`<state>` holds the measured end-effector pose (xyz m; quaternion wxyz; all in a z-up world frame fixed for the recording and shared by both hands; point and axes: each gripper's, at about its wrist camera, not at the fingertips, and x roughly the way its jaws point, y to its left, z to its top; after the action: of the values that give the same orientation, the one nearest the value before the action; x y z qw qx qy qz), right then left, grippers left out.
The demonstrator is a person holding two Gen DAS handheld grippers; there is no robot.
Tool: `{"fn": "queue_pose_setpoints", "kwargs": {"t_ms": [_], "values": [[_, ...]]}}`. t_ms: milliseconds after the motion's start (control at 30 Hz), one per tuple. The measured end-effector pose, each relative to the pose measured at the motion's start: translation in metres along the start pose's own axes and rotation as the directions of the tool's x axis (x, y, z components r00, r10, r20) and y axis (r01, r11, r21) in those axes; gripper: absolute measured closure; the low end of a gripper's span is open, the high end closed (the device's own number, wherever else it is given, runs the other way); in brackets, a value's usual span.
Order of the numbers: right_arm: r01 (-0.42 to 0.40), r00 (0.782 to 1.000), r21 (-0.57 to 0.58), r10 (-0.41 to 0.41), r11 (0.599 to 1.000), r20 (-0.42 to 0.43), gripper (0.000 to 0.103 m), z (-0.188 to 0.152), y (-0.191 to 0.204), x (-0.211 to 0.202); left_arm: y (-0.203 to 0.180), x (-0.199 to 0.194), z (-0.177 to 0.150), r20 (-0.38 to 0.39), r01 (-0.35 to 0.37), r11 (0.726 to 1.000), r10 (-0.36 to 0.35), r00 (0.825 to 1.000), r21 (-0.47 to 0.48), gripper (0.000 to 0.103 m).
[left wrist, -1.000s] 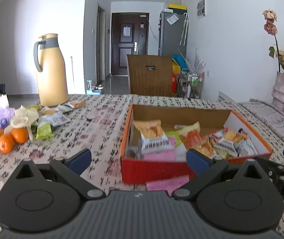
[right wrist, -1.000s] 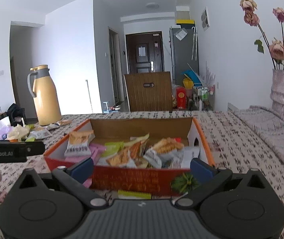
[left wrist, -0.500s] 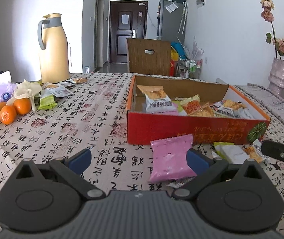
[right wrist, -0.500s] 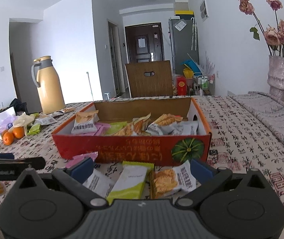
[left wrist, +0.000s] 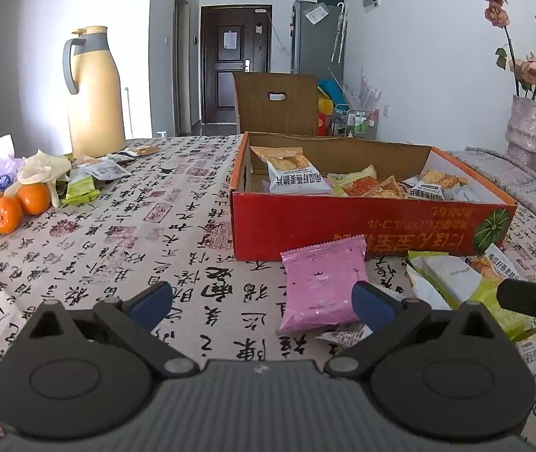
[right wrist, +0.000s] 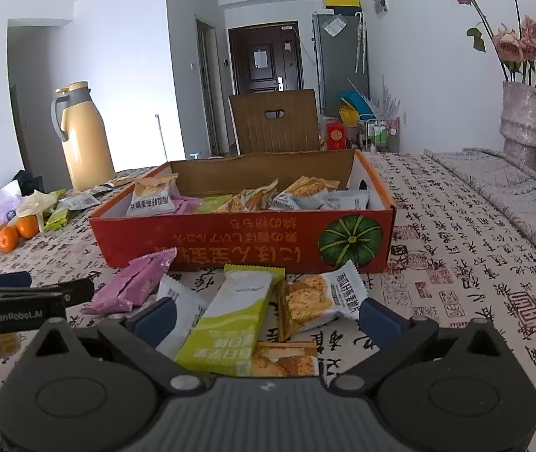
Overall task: Organize snacks
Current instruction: 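Grasp the green-and-white bar packet with the right gripper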
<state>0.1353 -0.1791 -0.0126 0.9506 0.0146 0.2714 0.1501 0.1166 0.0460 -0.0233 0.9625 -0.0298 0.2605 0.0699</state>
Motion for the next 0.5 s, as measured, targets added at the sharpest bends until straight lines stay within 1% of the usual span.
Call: {"fn": "queue_pose_setpoints", "kwargs": {"t_ms": [67, 200, 400, 500], "values": [[0.016, 1.0, -0.007, -0.016, 1.0, -0.002, 0.0, 0.0004, 0.0022, 0.0008, 0.0021, -0.0003, -0.0002, -0.001, 0.007, 1.0, -0.007, 1.0, -0.012, 0.0], [0.017, 1.0, -0.015, -0.017, 1.0, -0.007, 0.0, 0.0002, 0.0036, -0.0017, 0.0032, 0.0001, -0.0004, -0.004, 0.017, 1.0, -0.017, 1.0, -0.019, 0.0], [0.029, 0.998, -0.017, -0.03, 0.999, -0.054, 0.0, -0.0016, 0.0037, 0.0053, 0.004, -0.0002, -0.0007, -0.004, 0.021, 1.0, -0.022, 1.0, -0.023, 0.0], [0.028, 0.998, -0.031, -0.03, 0.999, -0.046, 0.001, 0.0027, 0.0074, 0.0074, 0.0042, -0.0001, -0.0007, -0.005, 0.022, 0.999, -0.022, 1.0, -0.026, 0.0]]}}
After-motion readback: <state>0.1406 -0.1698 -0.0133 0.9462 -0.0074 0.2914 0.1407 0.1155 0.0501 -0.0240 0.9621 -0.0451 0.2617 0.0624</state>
